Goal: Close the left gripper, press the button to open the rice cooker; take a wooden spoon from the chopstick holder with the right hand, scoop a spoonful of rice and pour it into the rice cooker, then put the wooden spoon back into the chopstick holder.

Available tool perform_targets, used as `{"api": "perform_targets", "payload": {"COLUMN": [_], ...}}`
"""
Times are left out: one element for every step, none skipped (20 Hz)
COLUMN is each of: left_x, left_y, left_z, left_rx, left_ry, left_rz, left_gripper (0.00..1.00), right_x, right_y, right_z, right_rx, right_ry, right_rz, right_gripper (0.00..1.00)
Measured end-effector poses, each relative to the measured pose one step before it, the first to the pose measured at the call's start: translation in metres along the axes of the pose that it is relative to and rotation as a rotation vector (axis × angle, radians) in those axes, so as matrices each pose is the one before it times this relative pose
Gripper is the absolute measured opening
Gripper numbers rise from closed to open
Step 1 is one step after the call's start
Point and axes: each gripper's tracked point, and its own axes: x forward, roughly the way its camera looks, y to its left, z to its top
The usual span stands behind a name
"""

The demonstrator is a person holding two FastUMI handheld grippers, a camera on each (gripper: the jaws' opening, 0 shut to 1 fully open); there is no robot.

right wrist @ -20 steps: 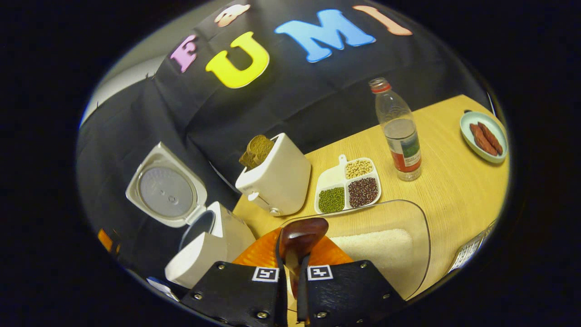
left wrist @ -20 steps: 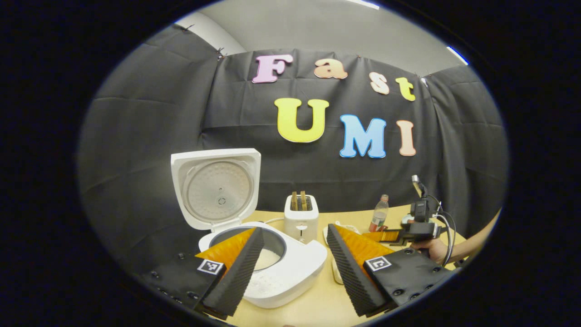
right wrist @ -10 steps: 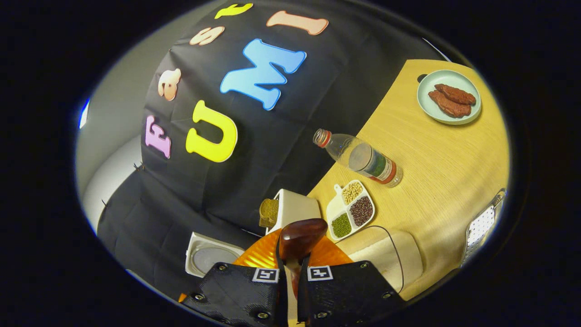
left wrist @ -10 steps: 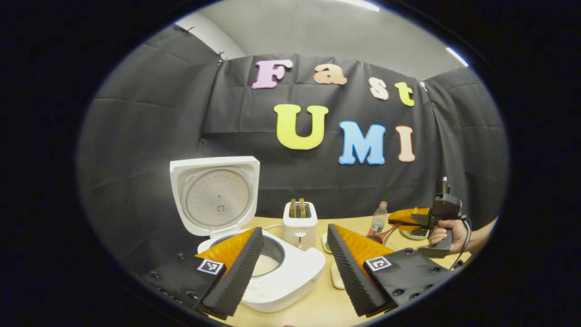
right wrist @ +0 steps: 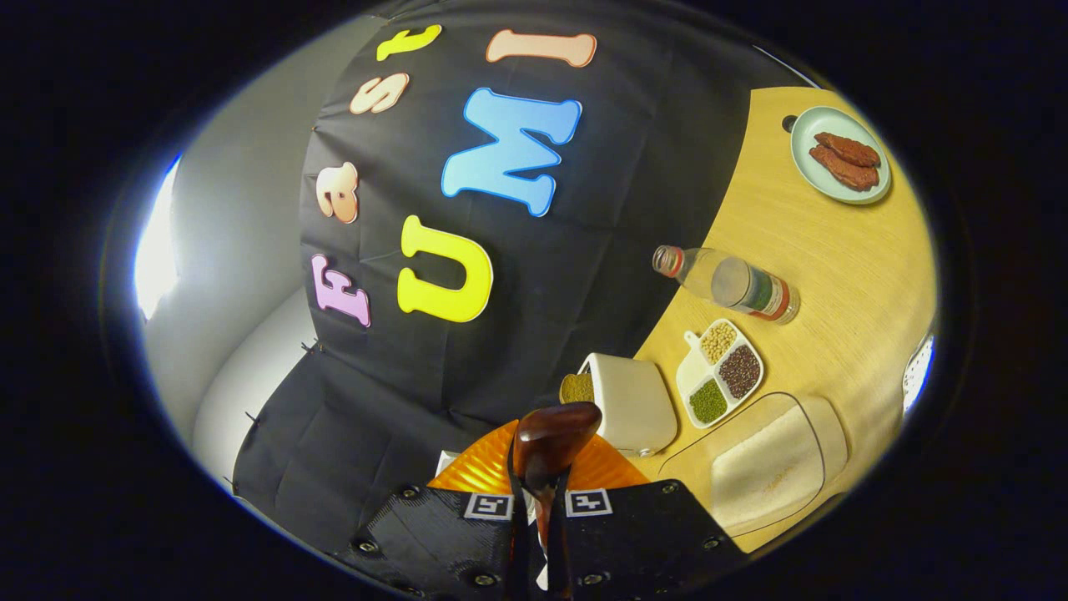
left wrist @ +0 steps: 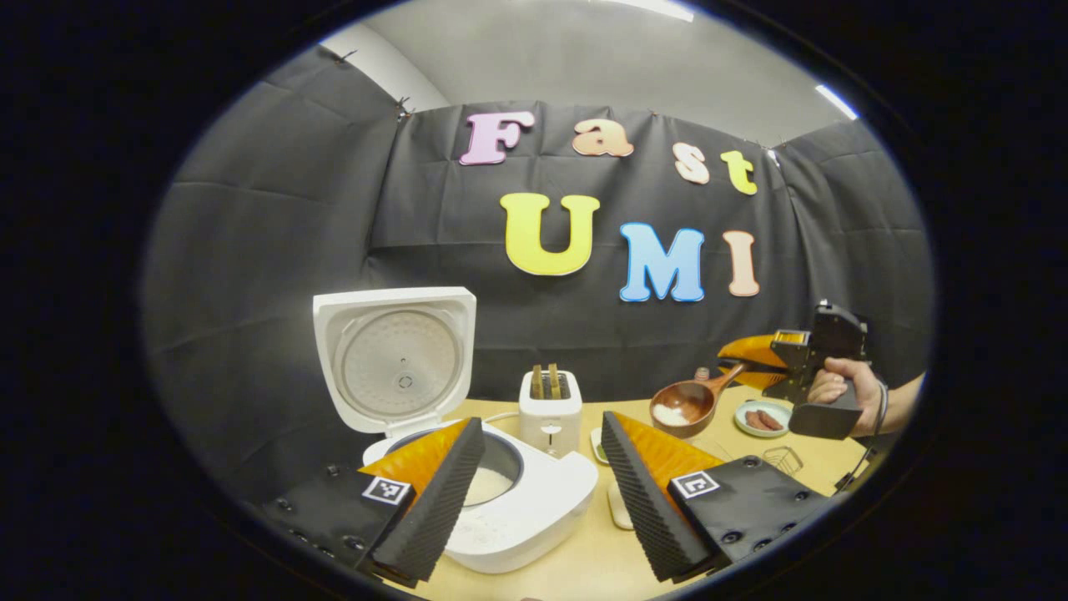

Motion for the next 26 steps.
{"api": "perform_targets", "payload": {"left_x": [-0.00063,-0.00045,-0.00134,-0.00456,-0.00667,-0.00381,-0.00142,-0.00072,-0.00113,-0.00145,-0.00359,-0.00285,-0.0024,-0.00149,-0.00101,-0.00062,-0.00125,-0.00069,-0.00019,0.00088,-0.00035,0.00078,0.0005,0.0005,0.00125,0.0024], "left_y": [0.00064,0.00073,0.0014,0.00761,0.00718,0.00497,0.00359,0.00355,0.00317,0.00453,0.00363,0.00444,0.00479,0.00282,0.00358,0.00437,0.00349,0.00169,0.00192,0.00169,0.00086,0.00064,-0.00018,0.00006,0.00019,-0.00106], "left_z": [-0.00143,-0.00273,-0.00026,-0.00267,-0.00237,-0.00152,-0.0008,-0.00191,-0.001,-0.00215,-0.00315,-0.00192,-0.00069,-0.00212,-0.00086,-0.00159,-0.00003,-0.00229,-0.00059,-0.00184,0.00034,-0.00094,-0.00058,-0.00061,0.00004,-0.00001], "left_rx": [0.00242,-0.00047,-0.00167,-0.00152,-0.00284,-0.00281,-0.00375,-0.00443,-0.00628,-0.00436,-0.00395,-0.00179,-0.00028,-0.00182,0.0,0.00086,-0.00063,-0.00578,-0.00608,-0.00311,-0.00229,-0.00108,0.00054,0.00359,0.00305,-0.00004], "left_ry": [0.00154,0.0031,0.00084,0.00042,-0.00297,-0.00113,-0.00074,-0.00252,-0.00042,0.00156,0.00603,0.0023,0.00005,0.00137,0.00254,0.00075,-0.00256,0.00233,0.00268,0.00061,0.00046,0.00147,0.001,-0.00318,-0.00395,-0.00316], "left_rz": [0.00441,0.00377,0.0008,0.00259,0.00017,0.00502,0.00537,0.00437,0.0019,0.00462,0.00289,0.00346,0.00275,0.00078,0.00487,0.00692,0.00575,0.00221,0.00414,0.00293,0.00077,0.00002,-0.00035,0.00194,0.00182,-0.00078], "left_gripper": [0.98,0.98,0.98,0.98,0.98,0.98,0.98,0.98,0.98,0.98,0.98,0.98,0.98,0.98,0.98,0.98,0.98,0.98,0.98,0.98,0.98,0.98,0.98,0.98,0.98,0.98], "right_x": [0.00181,0.002,0.00365,0.00348,0.0051,0.00544,0.00558,0.00478,0.00519,0.00529,0.00775,0.0065,0.00725,0.00741,0.00833,0.00792,0.00776,0.0076,0.00843,0.00786,0.00904,0.00797,0.00798,0.00833,0.00899,0.01021], "right_y": [0.00722,0.00702,0.00528,0.00719,0.00561,0.00603,0.00609,0.00664,0.00569,0.00614,0.00525,0.00631,0.00545,0.00603,0.00481,0.00438,0.00269,0.00323,0.00104,0.00291,0.00149,0.0023,0.00154,0.00264,0.00024,-0.00034], "right_z": [-0.00577,-0.00563,-0.00444,-0.00432,-0.00448,-0.00529,-0.00397,-0.0042,-0.00422,-0.00393,-0.00375,-0.0041,-0.00387,-0.00578,-0.00507,-0.00561,-0.00476,-0.00548,-0.00358,-0.0044,-0.00479,-0.00541,-0.00295,-0.00402,-0.00265,-0.00485], "right_rx": [-0.00185,0.00035,-0.00164,-0.00633,-0.00755,-0.00779,-0.00578,-0.00603,-0.00781,-0.00971,-0.01246,-0.01706,-0.01995,-0.01781,-0.01767,-0.01716,-0.01671,-0.01849,-0.01615,-0.01455,-0.01183,-0.01182,-0.01583,-0.0242,-0.02655,-0.02635], "right_ry": [0.01278,0.01381,0.01159,0.00935,0.01039,0.01059,0.00985,0.00925,0.01066,0.01079,0.01142,0.01073,0.01165,0.01413,0.01359,0.01472,0.0154,0.01422,0.01159,0.01135,0.0137,0.01465,0.01304,0.01382,0.00883,0.00655], "right_rz": [0.01011,0.00825,0.00541,0.00828,0.00788,0.00874,0.00622,0.00806,0.00759,0.00654,0.00671,0.00648,0.00554,0.00951,0.00885,0.00421,0.00233,0.00053,0.00007,0.00106,0.00104,-0.00033,-0.00066,-0.00006,-0.00099,-0.00258], "right_gripper": [0.09,0.08,0.08,0.09,0.08,0.08,0.08,0.09,0.08,0.08,0.08,0.08,0.08,0.08,0.08,0.08,0.09,0.08,0.08,0.08,0.08,0.08,0.08,0.08,0.09,0.08]}}
